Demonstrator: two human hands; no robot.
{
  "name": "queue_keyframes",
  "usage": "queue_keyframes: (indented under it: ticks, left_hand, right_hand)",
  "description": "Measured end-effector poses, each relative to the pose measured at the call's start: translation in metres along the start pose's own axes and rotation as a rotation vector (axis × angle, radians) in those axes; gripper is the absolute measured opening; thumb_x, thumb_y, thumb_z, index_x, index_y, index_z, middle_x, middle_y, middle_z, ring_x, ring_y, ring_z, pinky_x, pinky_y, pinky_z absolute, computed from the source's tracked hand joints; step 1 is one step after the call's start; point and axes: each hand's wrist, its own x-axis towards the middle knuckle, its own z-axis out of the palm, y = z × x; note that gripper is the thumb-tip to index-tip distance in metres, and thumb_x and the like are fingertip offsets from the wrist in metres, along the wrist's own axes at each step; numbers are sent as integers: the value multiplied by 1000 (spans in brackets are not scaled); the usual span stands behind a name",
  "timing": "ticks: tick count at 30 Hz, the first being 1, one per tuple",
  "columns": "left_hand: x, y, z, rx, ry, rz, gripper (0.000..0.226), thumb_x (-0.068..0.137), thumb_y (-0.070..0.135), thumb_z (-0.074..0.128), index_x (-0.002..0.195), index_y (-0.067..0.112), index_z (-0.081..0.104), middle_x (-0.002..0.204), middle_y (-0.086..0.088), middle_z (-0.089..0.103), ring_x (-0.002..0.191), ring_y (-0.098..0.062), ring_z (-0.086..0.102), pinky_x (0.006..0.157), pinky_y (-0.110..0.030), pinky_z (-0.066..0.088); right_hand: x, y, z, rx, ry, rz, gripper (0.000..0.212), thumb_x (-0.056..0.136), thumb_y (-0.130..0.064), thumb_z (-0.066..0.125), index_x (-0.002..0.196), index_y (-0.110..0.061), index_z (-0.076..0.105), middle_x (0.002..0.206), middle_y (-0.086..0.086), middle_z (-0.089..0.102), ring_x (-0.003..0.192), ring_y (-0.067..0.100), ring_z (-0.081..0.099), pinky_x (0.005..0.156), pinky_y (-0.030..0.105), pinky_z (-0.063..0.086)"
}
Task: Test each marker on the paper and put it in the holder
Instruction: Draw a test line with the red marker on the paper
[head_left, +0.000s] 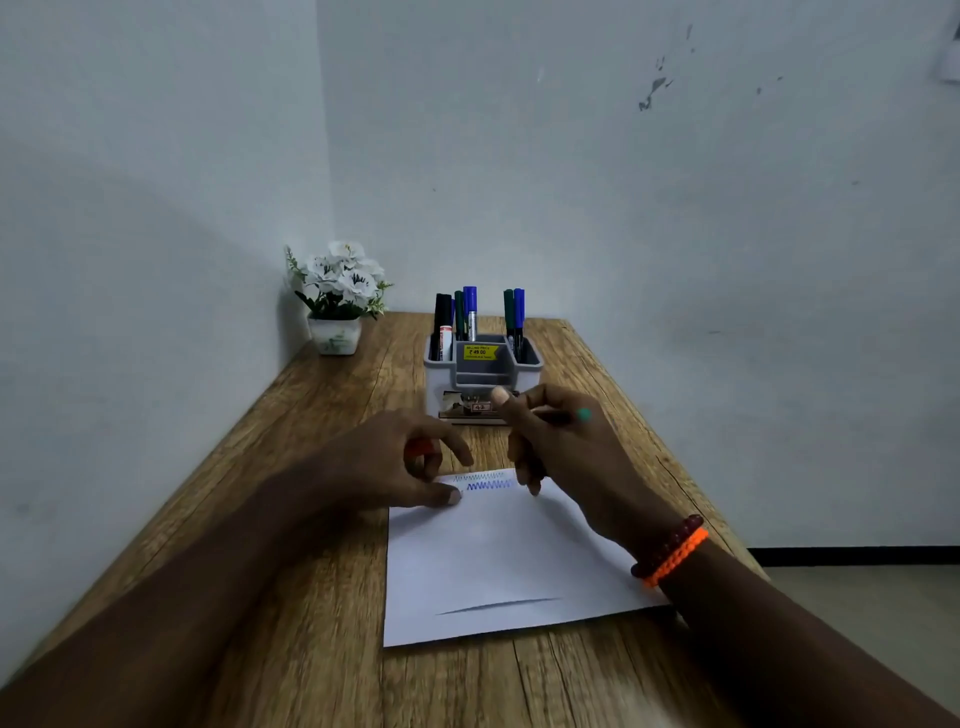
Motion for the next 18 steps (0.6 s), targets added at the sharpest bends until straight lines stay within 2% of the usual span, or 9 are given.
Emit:
queue_keyframes:
  ticks: [2, 4, 6, 8, 12, 14, 18]
  left_hand:
    - [0, -1, 0, -18, -12, 24, 32, 79, 45, 83, 109, 39, 73, 82, 14, 65, 71, 0, 59, 60, -12, 45]
    - [0, -1, 0, -11, -21, 31, 28, 80, 45, 82, 107, 38, 76, 81, 13, 65, 70, -2, 59, 60, -14, 44]
    - [-1, -1, 0, -6, -22, 19, 26, 81, 45, 82, 106, 38, 77, 80, 15, 64, 71, -3, 59, 62, -14, 43]
    - [0, -1, 0, -24, -32, 6, 27, 80, 46, 82, 105, 38, 77, 80, 15, 64, 72, -5, 60, 64, -17, 46]
    - [0, 0, 0, -26, -49, 0, 37, 73, 57, 83, 104, 38, 76, 75, 23, 64, 72, 2, 60, 60, -11, 43]
    - [-1, 1, 0, -22, -48, -21, 43, 69, 63, 83, 104, 40, 75, 75, 25, 63, 72, 6, 59, 58, -8, 41]
    - [0, 0, 1, -14, -53, -37, 49, 65, 69, 82, 105, 42, 74, 79, 23, 65, 75, -1, 61, 60, -9, 43]
  right_hand:
    - [-4, 3, 4, 17, 3, 70, 45, 102, -48, 59, 97, -4, 66, 64, 14, 63, 49, 24, 54, 44, 30, 43]
    - [-7, 6, 7, 63, -10, 161, 42, 107, -46, 52, 104, -8, 68, 67, 13, 66, 52, 26, 56, 45, 30, 42]
    - [-9, 6, 8, 99, -21, 222, 42, 107, -47, 50, 110, -10, 69, 73, 12, 71, 55, 25, 61, 45, 30, 42]
    - [-9, 10, 8, 85, -13, 233, 48, 107, -48, 51, 108, -5, 71, 78, 13, 73, 57, 23, 62, 44, 30, 42]
    - [-10, 16, 5, -16, -43, 206, 21, 104, -19, 59, 103, -3, 72, 79, 26, 73, 51, 24, 56, 40, 28, 36]
    - [-12, 16, 4, -44, -63, 180, 11, 98, -12, 67, 106, -5, 69, 79, 24, 74, 48, 17, 58, 37, 24, 37]
    - [-12, 20, 4, -117, -88, 127, 5, 90, -10, 75, 86, -6, 76, 68, 12, 71, 49, 17, 56, 40, 25, 40]
